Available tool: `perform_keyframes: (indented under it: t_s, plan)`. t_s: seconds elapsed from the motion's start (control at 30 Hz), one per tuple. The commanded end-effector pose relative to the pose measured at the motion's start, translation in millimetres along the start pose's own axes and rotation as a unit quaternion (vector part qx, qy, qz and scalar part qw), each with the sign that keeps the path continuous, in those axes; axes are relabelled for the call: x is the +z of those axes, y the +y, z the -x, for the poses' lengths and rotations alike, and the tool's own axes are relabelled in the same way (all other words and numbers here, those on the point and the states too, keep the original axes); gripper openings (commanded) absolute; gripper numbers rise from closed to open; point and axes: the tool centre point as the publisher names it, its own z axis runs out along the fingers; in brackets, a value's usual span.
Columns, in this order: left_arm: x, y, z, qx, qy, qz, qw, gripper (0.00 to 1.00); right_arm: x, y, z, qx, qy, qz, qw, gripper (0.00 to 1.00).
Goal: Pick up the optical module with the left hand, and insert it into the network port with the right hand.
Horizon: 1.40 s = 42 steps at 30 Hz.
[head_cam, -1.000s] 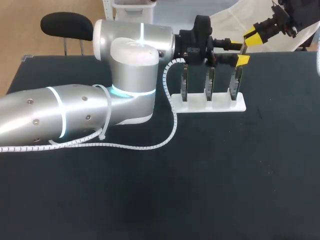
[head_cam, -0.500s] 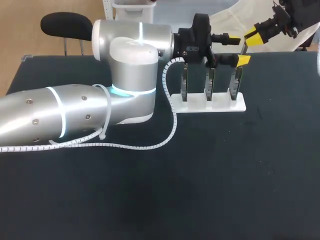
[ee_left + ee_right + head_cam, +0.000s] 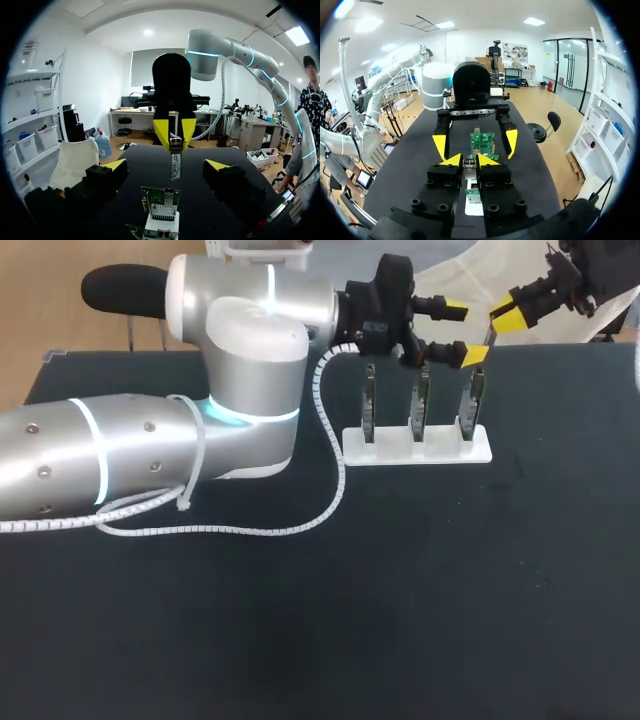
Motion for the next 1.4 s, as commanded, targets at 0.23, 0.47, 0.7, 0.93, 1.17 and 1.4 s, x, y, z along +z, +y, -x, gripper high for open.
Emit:
perform_keyframes:
  t_s: [0.23,0.47,0.7,0.93,1.17,1.4]
  plan:
    - [-7,-0.5,8.4,0.012,0.048,-0.008,0.999,1.00,1,-3,1,0.004,-0.002,-0.001,1.000,0.00]
    - [-13,1.3,-1.3,-0.015,0.072,-0.018,0.997,1.00,2,-2,1,0.005,-0.004,-0.001,1.000,0.00]
    - [-15,0.4,-11.2,-0.031,0.091,-0.024,0.995,1.00,1,-2,-1,0.006,-0.004,-0.001,1.000,0.00]
    - [-12,-0.1,-13.4,-0.024,0.120,-0.030,0.992,1.00,2,-1,-1,0.006,-0.005,-0.001,1.000,0.00]
    - [-10,-0.2,-14.3,-0.025,0.129,-0.036,0.991,1.00,2,0,-1,0.006,-0.003,-0.001,1.000,0.00]
    - [-9,-0.8,-18.6,-0.030,0.135,-0.043,0.989,1.00,1,0,-1,0.006,-0.003,-0.002,1.000,0.00]
